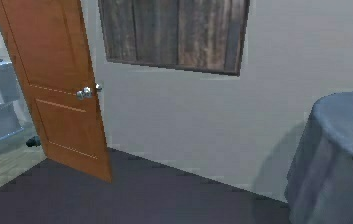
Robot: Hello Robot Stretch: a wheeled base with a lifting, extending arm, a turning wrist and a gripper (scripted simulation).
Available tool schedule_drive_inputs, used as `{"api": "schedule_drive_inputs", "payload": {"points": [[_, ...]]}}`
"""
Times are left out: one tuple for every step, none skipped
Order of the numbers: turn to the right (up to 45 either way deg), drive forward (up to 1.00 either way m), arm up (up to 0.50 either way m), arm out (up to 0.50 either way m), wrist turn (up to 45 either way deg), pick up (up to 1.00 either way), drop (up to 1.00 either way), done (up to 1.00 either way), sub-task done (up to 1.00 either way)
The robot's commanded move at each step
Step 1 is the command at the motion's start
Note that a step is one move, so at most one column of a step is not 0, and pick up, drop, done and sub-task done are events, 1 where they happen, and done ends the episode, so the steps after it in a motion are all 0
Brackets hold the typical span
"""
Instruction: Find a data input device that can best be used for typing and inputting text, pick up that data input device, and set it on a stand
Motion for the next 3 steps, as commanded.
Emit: {"api": "schedule_drive_inputs", "payload": {"points": [[0.0,0.00,0.00,0.00,15.0,0.00,0.00,0.00,0.00],[0.0,0.00,-0.30,0.00,0.0,0.00,0.00,0.00,0.00],[0.0,0.00,0.00,0.00,0.0,1.00,0.00,0.00,0.00]]}}
